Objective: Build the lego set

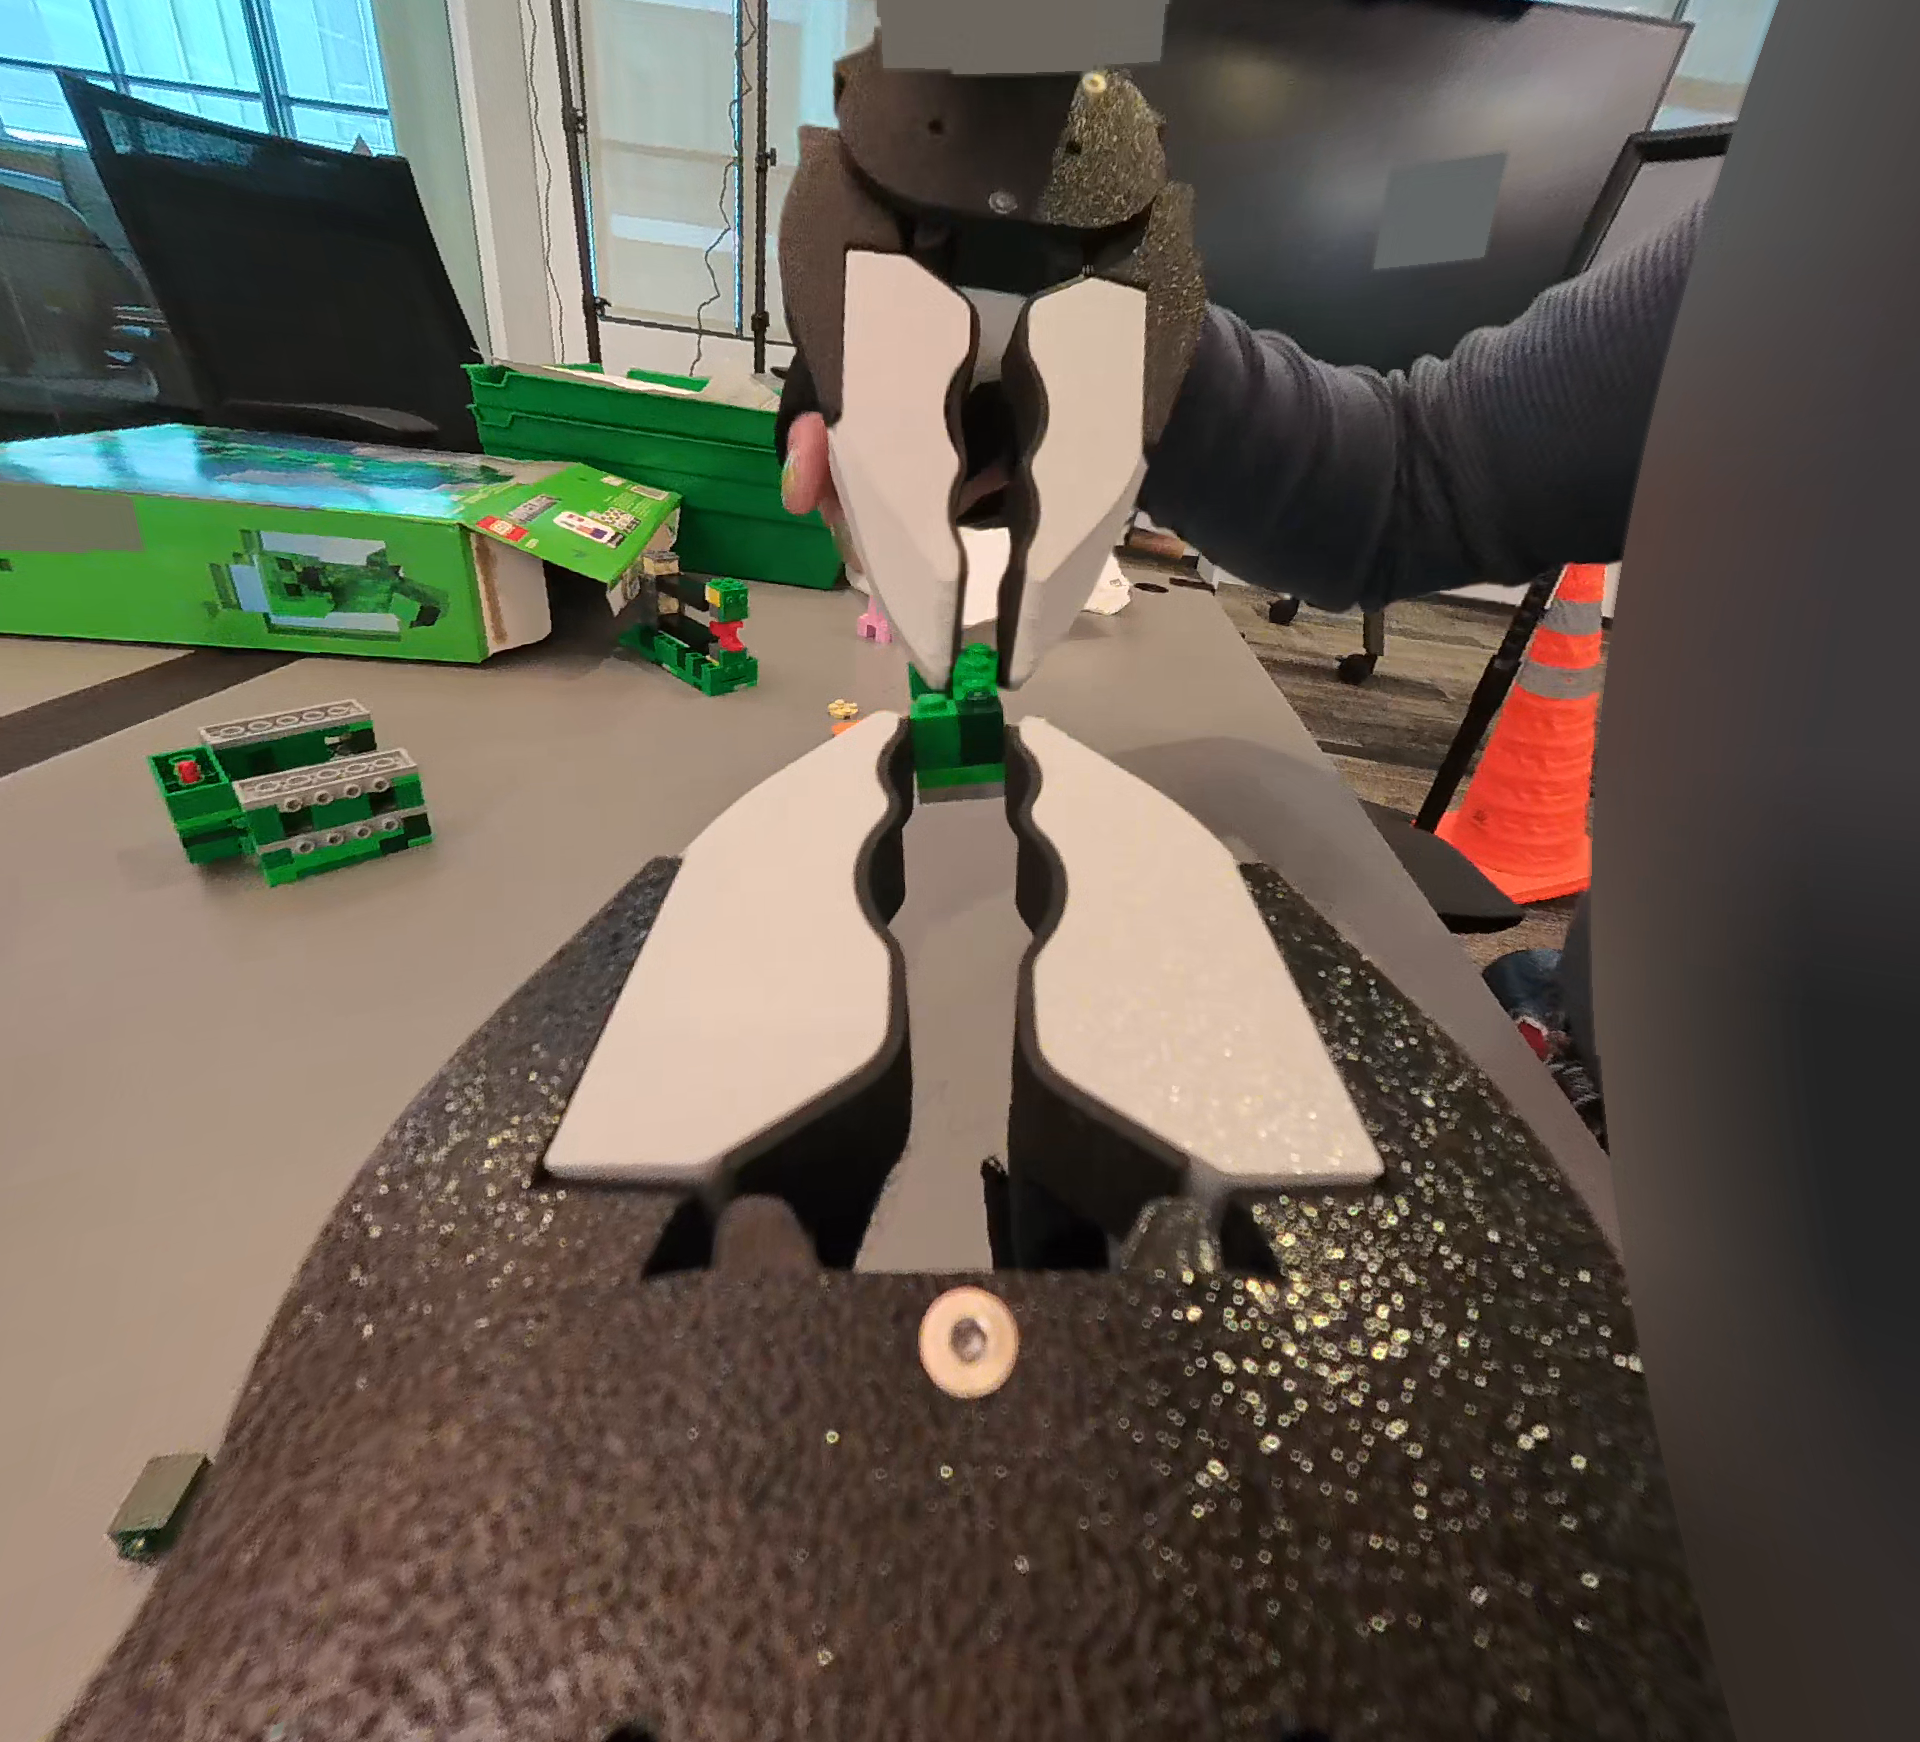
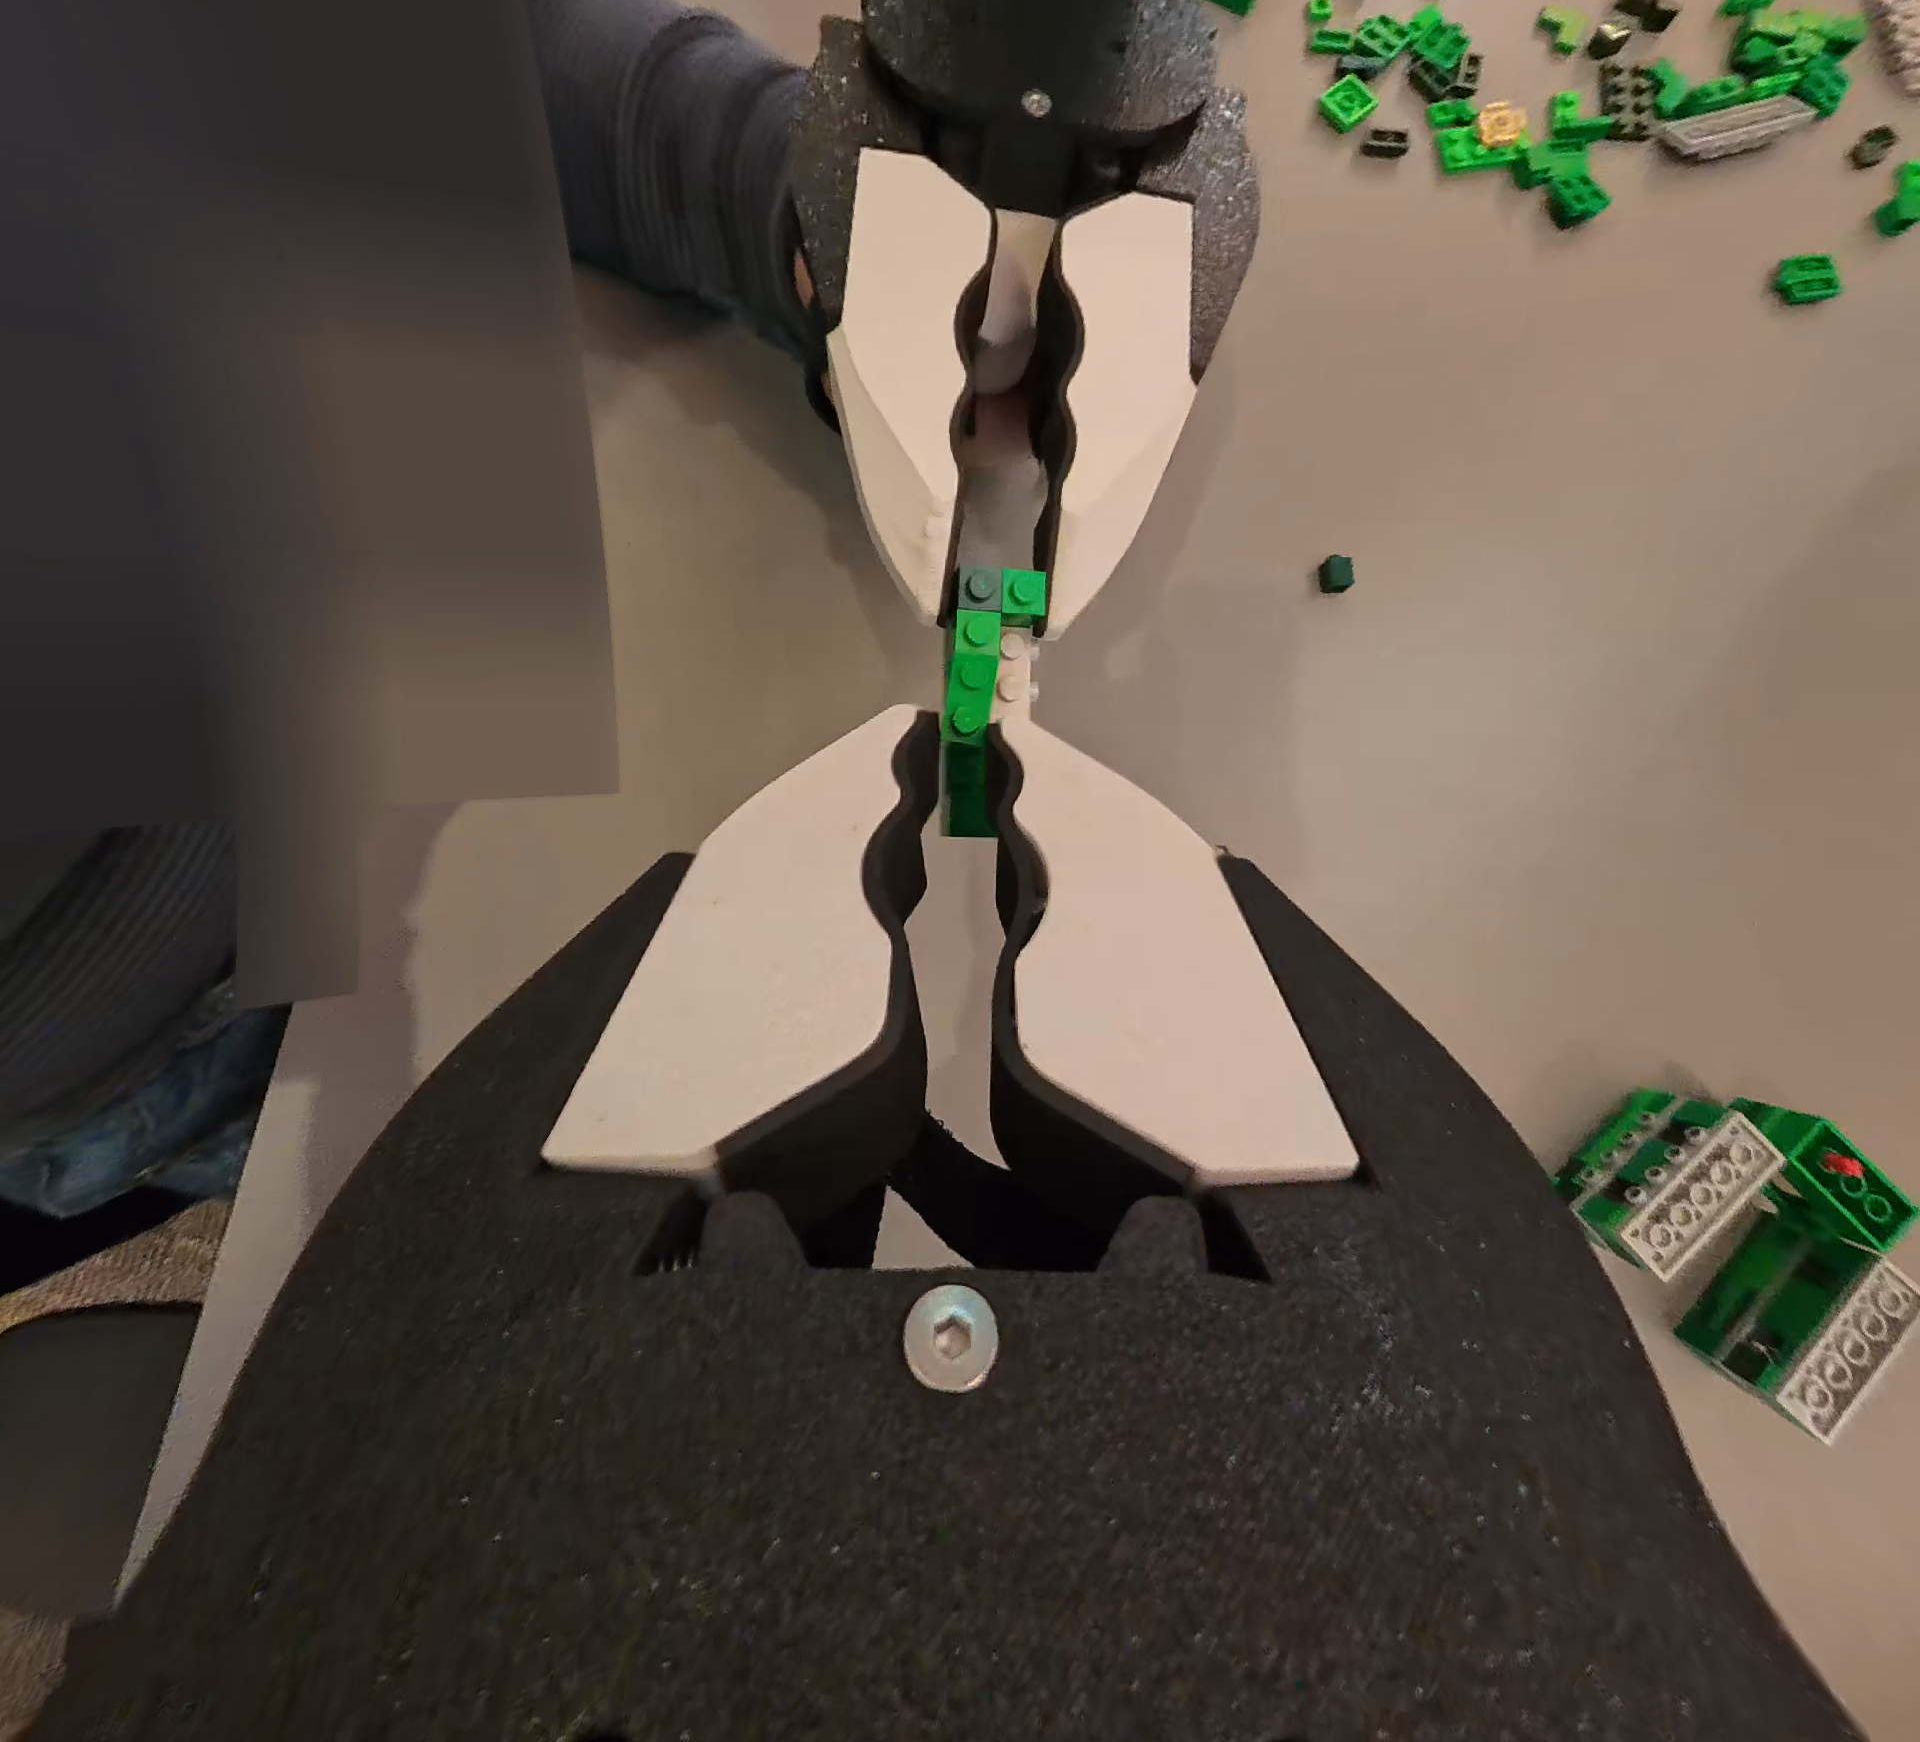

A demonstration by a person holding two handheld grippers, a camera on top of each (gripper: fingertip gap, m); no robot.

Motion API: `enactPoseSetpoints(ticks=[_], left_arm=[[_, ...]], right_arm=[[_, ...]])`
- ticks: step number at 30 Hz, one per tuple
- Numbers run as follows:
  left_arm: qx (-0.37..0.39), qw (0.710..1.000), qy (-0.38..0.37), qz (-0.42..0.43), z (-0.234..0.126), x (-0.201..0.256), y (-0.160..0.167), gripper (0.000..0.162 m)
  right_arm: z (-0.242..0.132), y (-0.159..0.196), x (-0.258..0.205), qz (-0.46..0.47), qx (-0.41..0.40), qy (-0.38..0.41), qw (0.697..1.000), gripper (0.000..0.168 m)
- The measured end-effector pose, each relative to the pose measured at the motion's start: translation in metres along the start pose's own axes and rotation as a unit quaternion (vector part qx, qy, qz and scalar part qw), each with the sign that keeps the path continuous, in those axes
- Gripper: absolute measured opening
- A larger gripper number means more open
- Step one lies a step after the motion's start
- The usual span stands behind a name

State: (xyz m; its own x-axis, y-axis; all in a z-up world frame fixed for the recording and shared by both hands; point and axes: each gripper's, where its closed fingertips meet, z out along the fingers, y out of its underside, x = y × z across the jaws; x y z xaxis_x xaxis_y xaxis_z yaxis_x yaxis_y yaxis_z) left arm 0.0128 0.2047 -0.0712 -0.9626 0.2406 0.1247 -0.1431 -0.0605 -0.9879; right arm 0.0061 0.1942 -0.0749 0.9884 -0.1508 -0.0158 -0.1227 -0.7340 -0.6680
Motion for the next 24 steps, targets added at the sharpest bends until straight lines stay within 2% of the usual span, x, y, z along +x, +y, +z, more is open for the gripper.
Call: enactPoseSetpoints(ticks=[10, 15, 20, 24], left_arm=[[0.021, 1.000, 0.017, 0.002, -0.003, 0.006, -0.008, 0.016], [0.028, 1.000, 0.007, 0.005, -0.003, 0.005, -0.011, 0.016], [0.050, 0.998, -0.035, 0.003, -0.008, -0.005, -0.020, 0.016], [0.069, 0.995, -0.066, 0.000, -0.014, -0.013, -0.027, 0.016]], right_arm=[[-0.001, -0.005, -0.004, -0.012, -0.038, -0.026, 0.999, 0.008], [-0.001, -0.009, -0.002, -0.025, -0.037, -0.004, 0.999, 0.013], [-0.007, -0.016, 0.007, -0.062, -0.009, 0.077, 0.995, 0.022], [-0.012, -0.026, 0.011, -0.118, 0.026, 0.173, 0.978, 0.027]])
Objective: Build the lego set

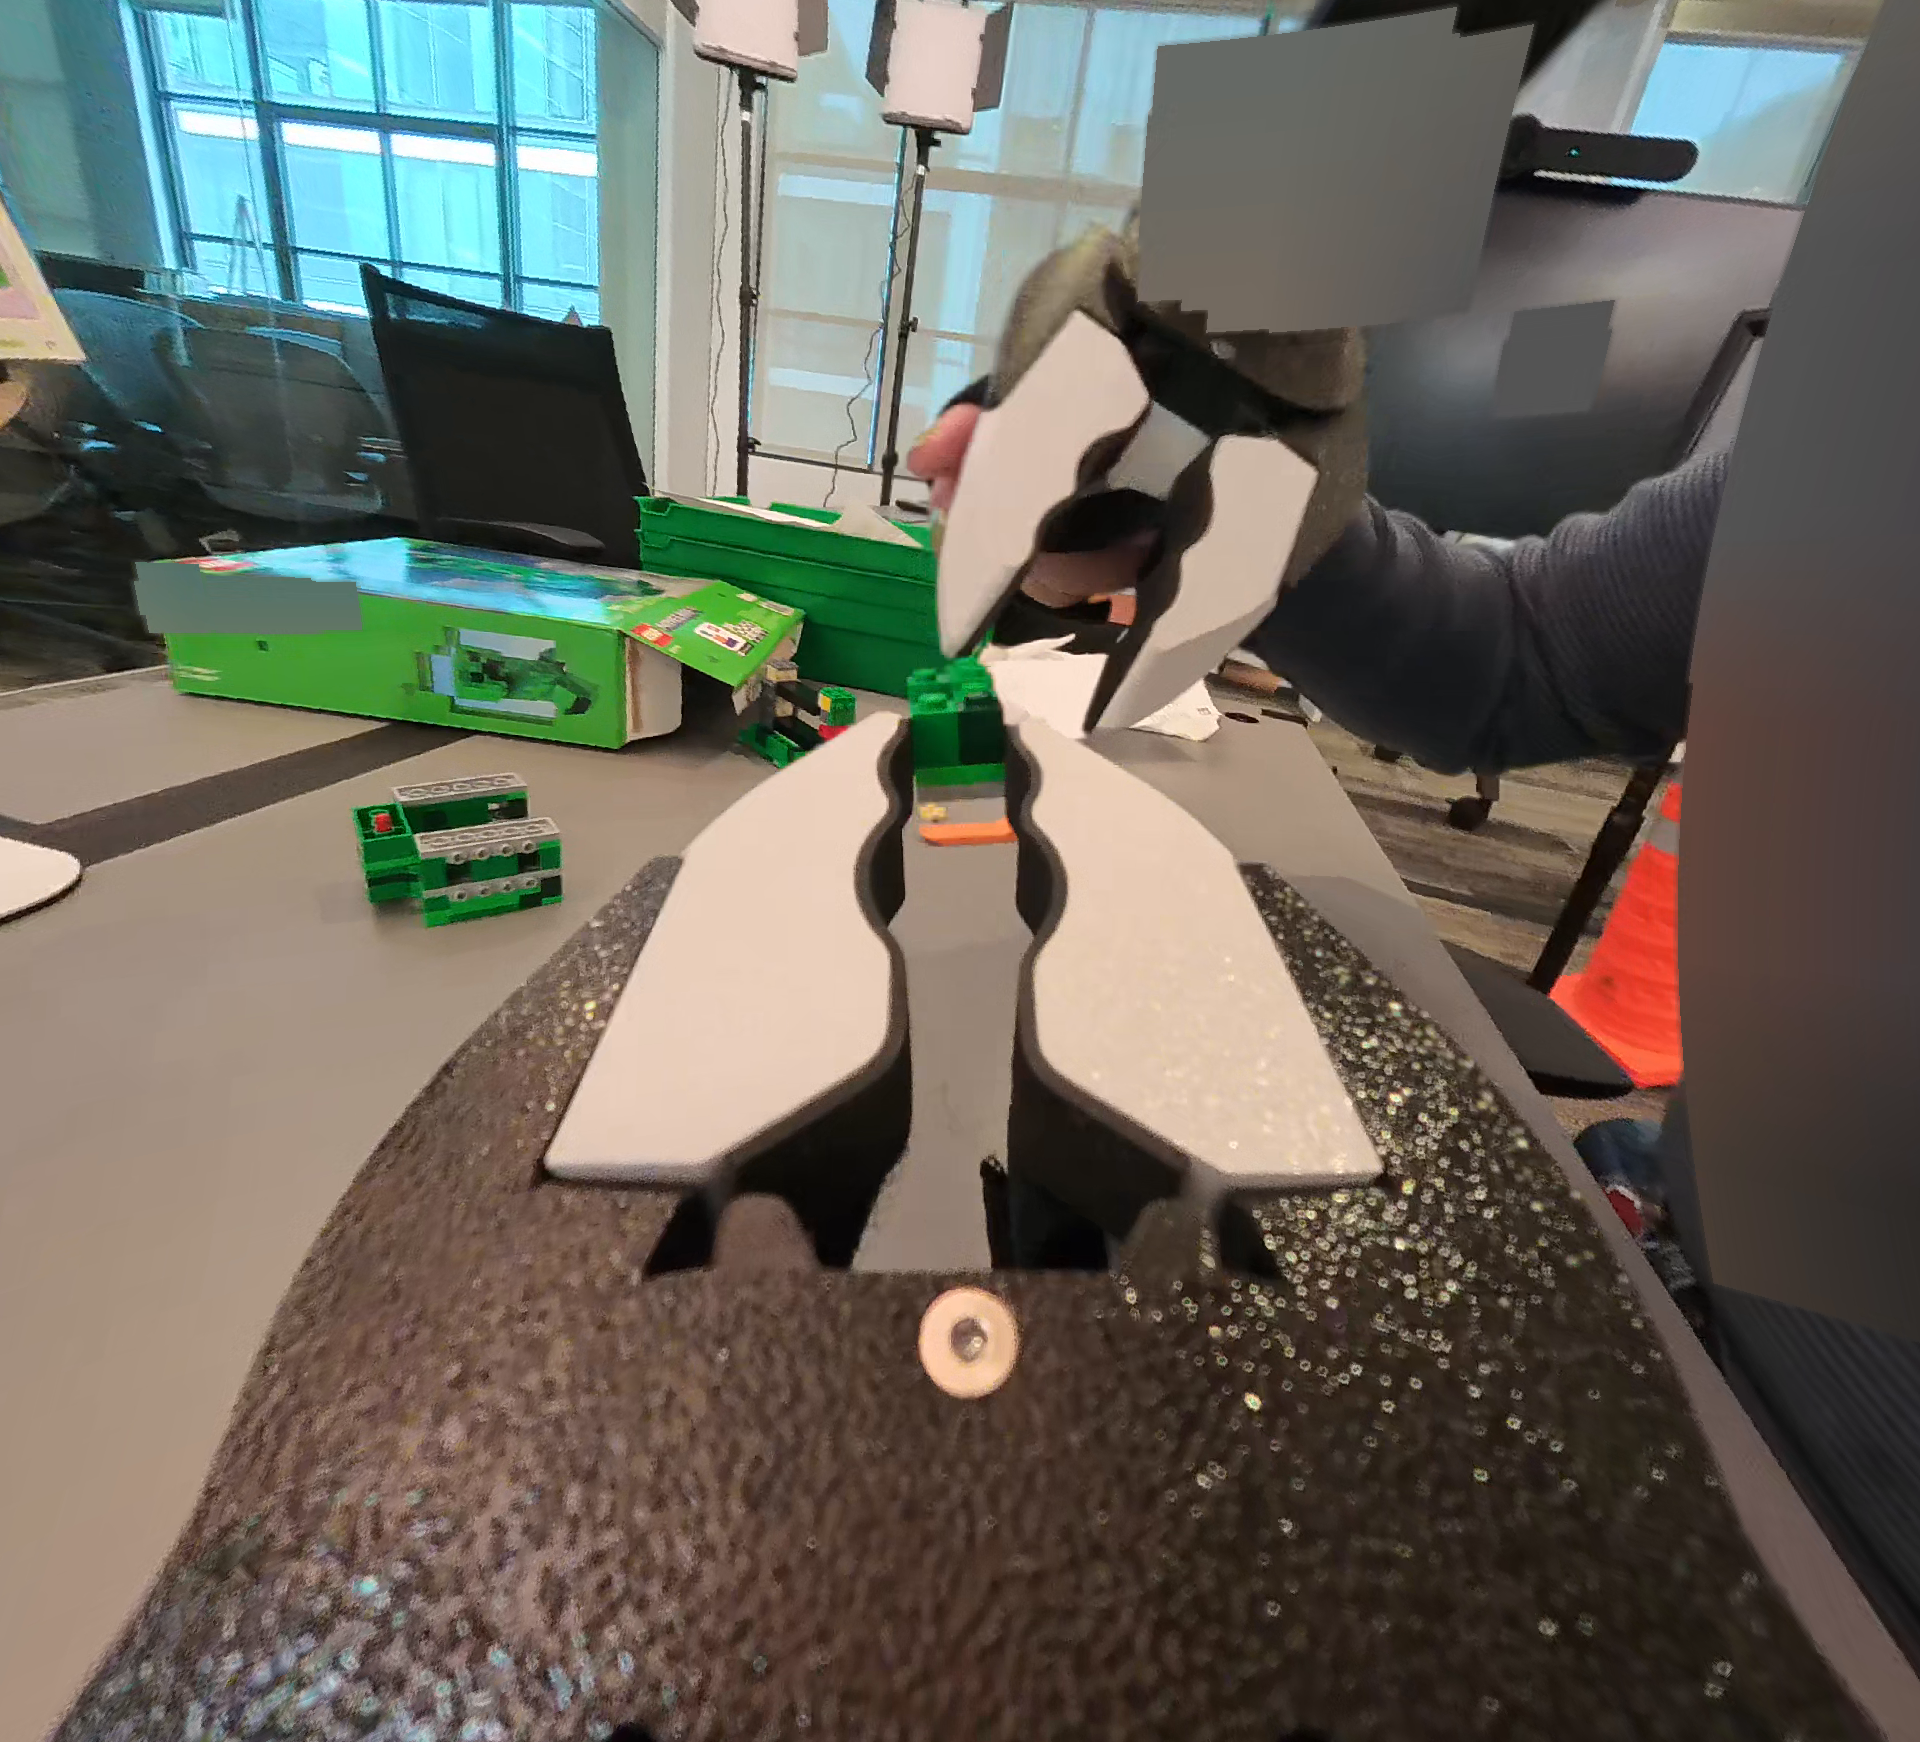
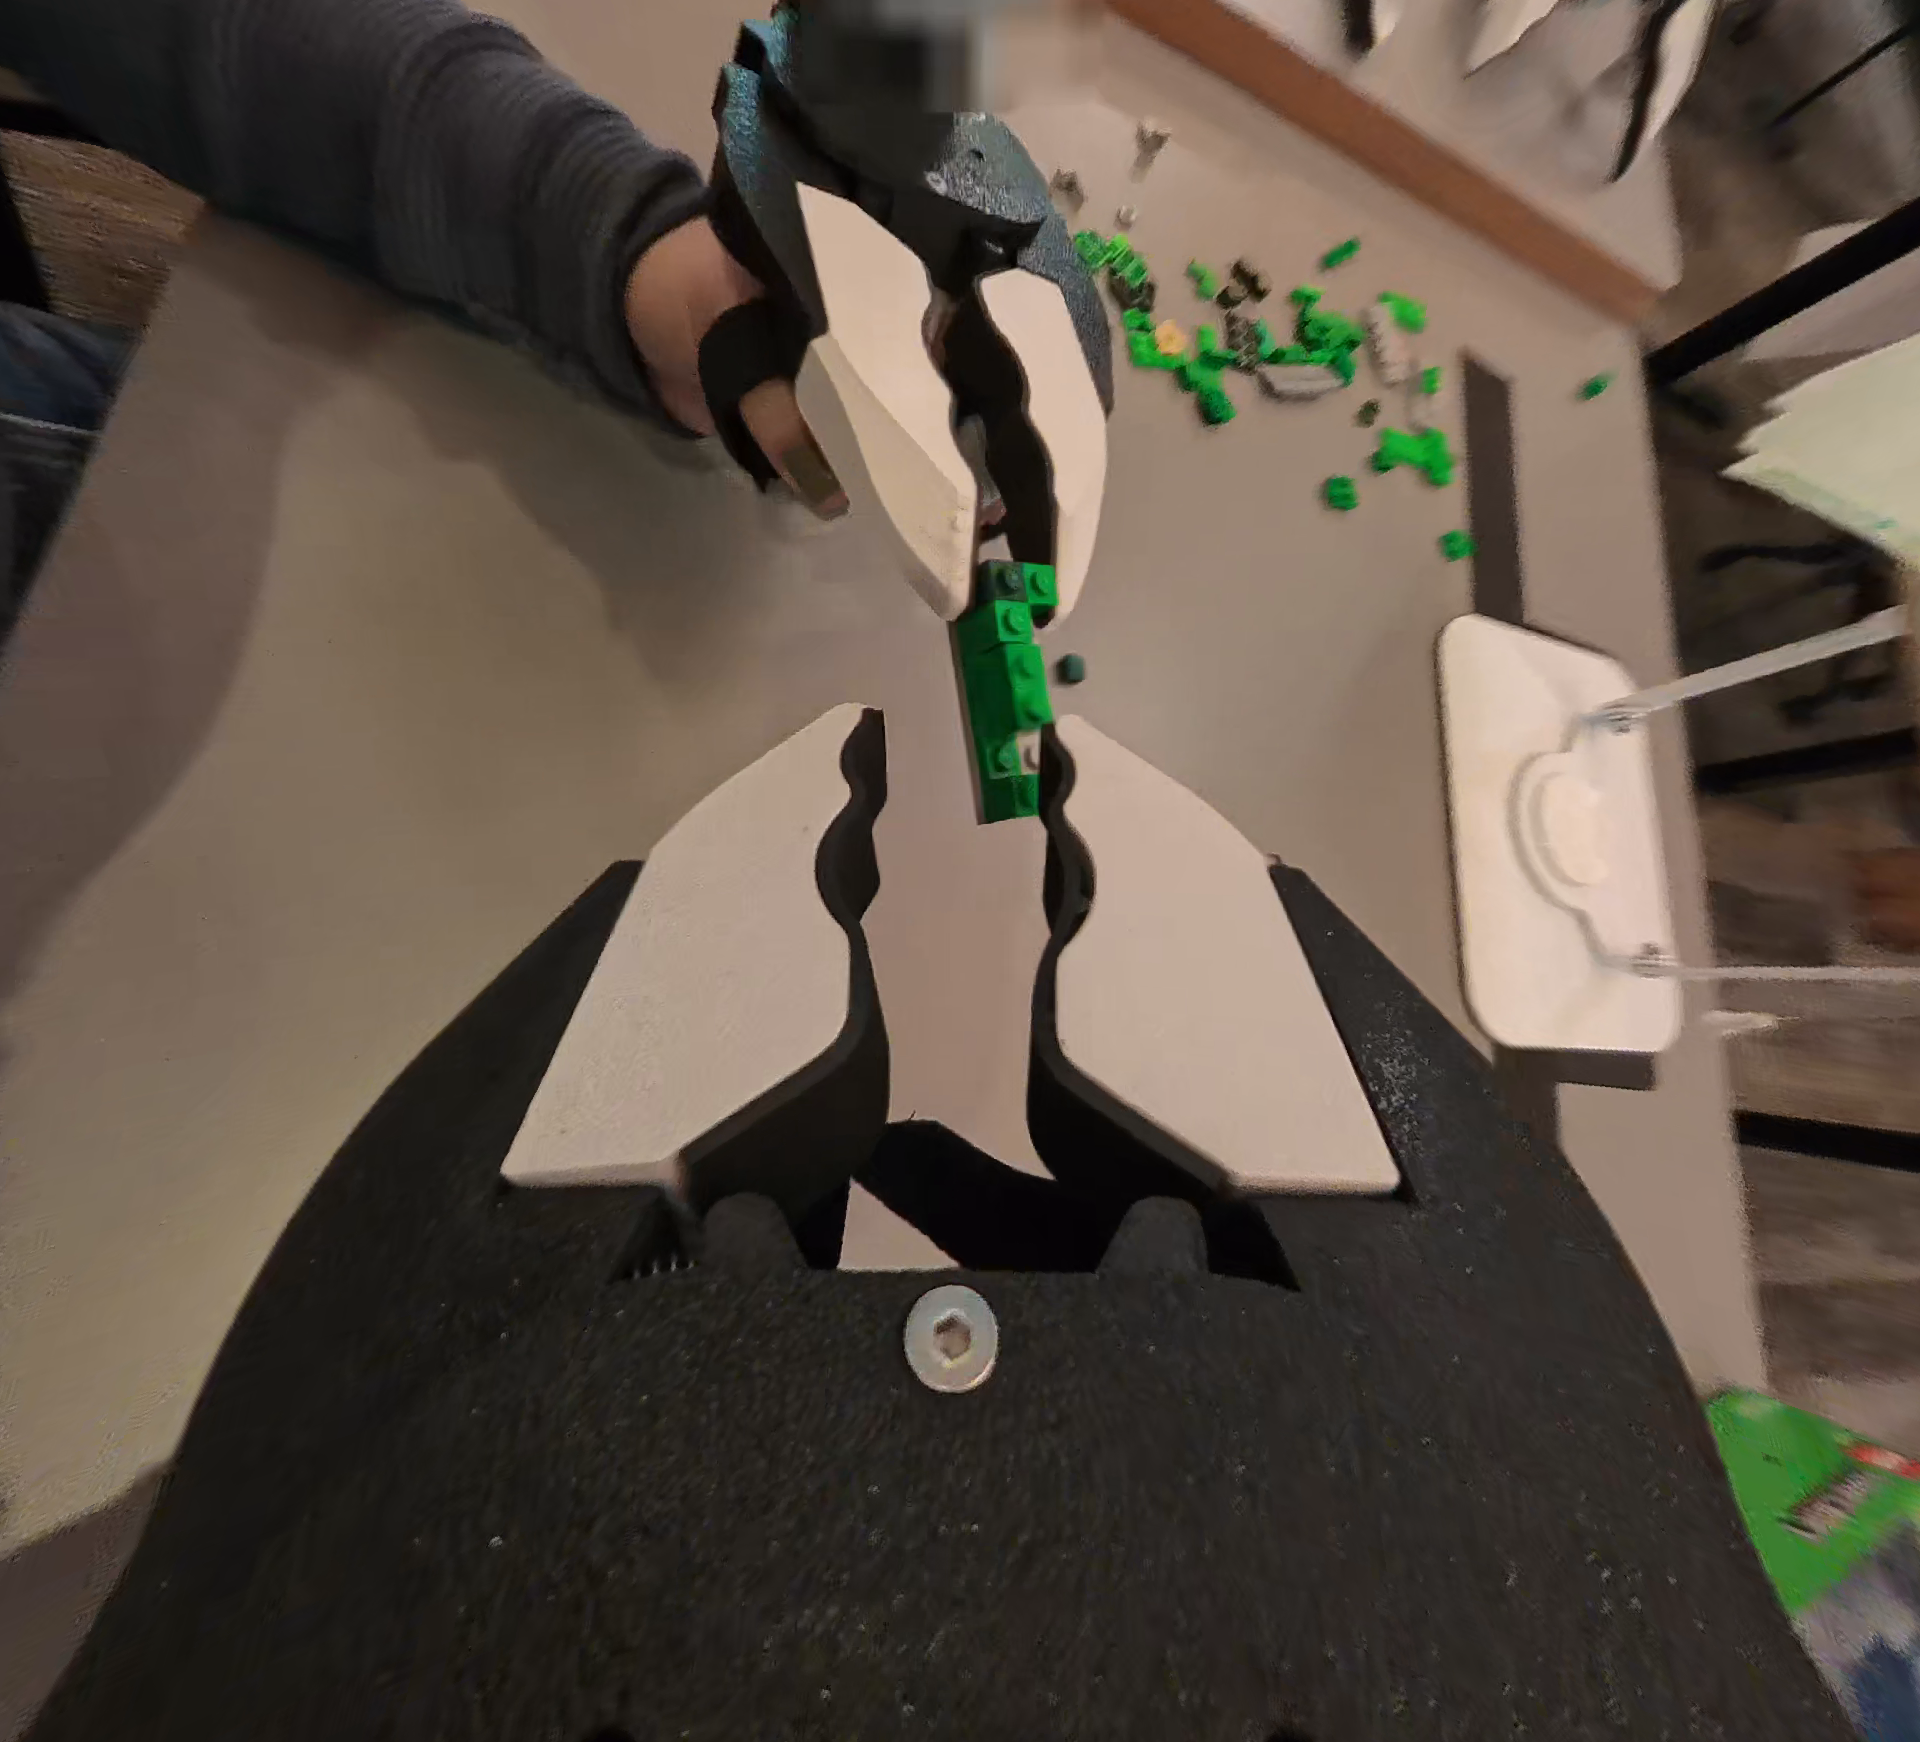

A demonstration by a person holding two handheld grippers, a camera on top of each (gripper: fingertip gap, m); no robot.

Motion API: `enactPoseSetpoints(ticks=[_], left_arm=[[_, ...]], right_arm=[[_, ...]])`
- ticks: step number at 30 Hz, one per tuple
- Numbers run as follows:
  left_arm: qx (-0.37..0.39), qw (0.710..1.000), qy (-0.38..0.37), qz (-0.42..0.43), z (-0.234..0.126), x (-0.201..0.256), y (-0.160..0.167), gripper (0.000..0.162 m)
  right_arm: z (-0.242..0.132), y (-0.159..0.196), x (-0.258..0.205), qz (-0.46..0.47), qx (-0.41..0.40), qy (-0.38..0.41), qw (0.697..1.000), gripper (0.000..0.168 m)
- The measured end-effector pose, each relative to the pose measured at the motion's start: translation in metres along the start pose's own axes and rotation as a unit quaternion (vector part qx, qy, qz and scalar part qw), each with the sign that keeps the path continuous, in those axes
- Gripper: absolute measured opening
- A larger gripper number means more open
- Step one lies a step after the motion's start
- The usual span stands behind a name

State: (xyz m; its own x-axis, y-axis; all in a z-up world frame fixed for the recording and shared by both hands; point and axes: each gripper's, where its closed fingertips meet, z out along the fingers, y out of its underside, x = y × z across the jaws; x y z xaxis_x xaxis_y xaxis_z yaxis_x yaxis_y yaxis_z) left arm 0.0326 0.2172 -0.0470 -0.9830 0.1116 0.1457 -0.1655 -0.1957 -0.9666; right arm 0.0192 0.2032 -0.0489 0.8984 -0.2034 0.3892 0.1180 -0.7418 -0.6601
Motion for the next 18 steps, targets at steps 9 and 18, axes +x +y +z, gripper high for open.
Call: enactPoseSetpoints(ticks=[9, 18], left_arm=[[-0.017, 1.000, 0.000, 0.005, 0.001, 0.000, 0.005, 0.016], [-0.057, 0.972, -0.214, 0.078, -0.060, -0.076, -0.005, 0.016]], right_arm=[[0.001, 0.003, -0.003, -0.037, -0.017, 0.043, 0.998, 0.025], [0.043, 0.073, 0.018, 0.154, -0.039, 0.026, 0.987, 0.021]])
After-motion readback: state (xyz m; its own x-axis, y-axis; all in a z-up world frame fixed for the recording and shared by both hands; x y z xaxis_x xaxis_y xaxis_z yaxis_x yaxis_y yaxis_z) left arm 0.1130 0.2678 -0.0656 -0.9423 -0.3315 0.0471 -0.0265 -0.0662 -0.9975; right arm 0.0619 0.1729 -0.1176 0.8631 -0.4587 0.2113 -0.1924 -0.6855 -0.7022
